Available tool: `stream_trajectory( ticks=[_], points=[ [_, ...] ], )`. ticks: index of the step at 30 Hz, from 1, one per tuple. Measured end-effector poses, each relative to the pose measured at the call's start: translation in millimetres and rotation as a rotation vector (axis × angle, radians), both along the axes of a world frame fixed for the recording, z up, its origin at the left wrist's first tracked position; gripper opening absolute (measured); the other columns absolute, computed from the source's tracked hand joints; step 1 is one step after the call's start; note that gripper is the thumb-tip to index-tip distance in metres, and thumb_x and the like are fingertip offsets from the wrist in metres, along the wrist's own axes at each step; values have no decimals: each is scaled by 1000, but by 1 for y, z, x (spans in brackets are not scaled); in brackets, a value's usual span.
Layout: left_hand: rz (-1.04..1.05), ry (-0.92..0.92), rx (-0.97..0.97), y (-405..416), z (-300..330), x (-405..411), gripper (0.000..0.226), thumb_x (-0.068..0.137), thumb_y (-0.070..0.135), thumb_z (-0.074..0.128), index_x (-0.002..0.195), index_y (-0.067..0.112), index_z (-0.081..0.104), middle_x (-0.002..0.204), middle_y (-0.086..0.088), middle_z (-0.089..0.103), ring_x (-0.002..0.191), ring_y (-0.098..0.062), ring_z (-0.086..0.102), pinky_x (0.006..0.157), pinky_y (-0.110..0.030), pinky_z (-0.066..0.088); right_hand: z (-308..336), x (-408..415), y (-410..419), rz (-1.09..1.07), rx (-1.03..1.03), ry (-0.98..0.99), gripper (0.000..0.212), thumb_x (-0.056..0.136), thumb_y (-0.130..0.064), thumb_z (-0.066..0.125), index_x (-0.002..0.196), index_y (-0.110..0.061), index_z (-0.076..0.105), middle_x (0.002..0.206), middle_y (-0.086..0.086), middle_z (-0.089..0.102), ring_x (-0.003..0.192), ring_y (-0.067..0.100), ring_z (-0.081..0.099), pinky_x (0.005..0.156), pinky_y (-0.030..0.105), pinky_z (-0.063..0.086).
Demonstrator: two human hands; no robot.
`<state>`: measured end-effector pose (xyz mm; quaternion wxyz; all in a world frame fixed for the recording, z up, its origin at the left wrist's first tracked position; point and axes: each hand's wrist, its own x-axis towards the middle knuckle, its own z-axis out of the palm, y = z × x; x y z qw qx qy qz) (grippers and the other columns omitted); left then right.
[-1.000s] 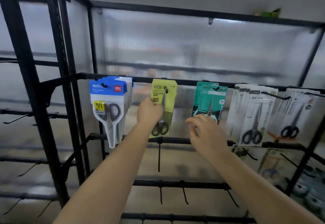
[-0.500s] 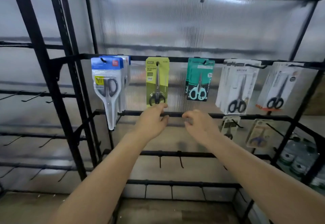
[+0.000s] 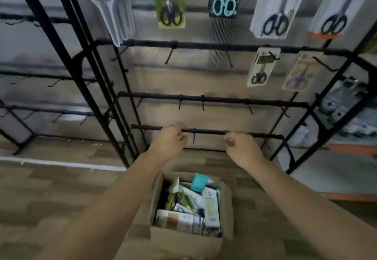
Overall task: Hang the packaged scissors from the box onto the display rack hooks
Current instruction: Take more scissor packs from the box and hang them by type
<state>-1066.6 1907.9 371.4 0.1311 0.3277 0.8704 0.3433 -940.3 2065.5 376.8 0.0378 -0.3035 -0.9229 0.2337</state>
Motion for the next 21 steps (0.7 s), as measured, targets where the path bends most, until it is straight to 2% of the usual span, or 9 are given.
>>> stream_trajectory(
  ticks=[4,6,8,11,13,16,17,21],
  points=[
    [14,-61,-140,-5,-84,2,28,92,10,53,119,3,59,106,-21,65,101,-34,60,82,-28,44,-89,10,-4,22,-46,-108,36,84,-13,54,118,-21,62,120,4,63,107,22,58,83,27,45],
    [4,-129,-172,-4,-134,0,28,91,5,52,117,-2,59,102,-27,63,100,-37,59,90,-34,45,-145,11,-3,55,-68,-171,40,86,-15,53,125,-22,57,126,4,60,113,23,55,89,27,42],
    [5,-130,-219,-1,-192,-4,25,91,6,53,113,-2,61,97,-23,63,97,-35,60,90,-34,46,-206,11,-1,83,-102,-228,36,91,-15,48,126,-18,56,127,7,58,115,26,53,93,30,38],
    [15,-97,-368,-3,-292,-8,27,94,15,50,117,8,62,109,-14,67,103,-30,60,81,-29,41,-307,14,5,54,-172,-261,27,92,-12,47,114,-17,61,125,13,57,115,29,52,94,32,39],
    [12,-146,-447,-6,-362,-9,27,95,14,48,117,8,62,113,-14,66,104,-30,60,82,-29,41,-375,17,12,-45,-266,-283,31,91,-13,48,118,-20,60,135,11,49,116,27,51,87,28,42],
    [12,-220,-541,-13,-460,-11,24,93,11,48,112,7,62,110,-16,66,101,-32,59,81,-31,42,-472,19,20,-139,-372,-317,34,90,-12,49,121,-21,59,128,6,54,93,16,56,66,15,41],
    [-7,-224,-577,-14,-489,-13,23,93,11,47,111,5,61,111,-16,65,102,-32,59,82,-31,42,-502,18,22,-156,-399,-327,33,90,-12,50,121,-20,58,125,6,55,90,16,56,64,13,41],
    [-72,-189,-636,-12,-587,-24,26,92,11,48,116,5,57,119,-14,58,108,-28,54,89,-32,44,-604,3,26,-121,-408,-369,35,92,-12,48,127,-12,54,126,10,55,111,26,54,85,25,42]
  ],
)
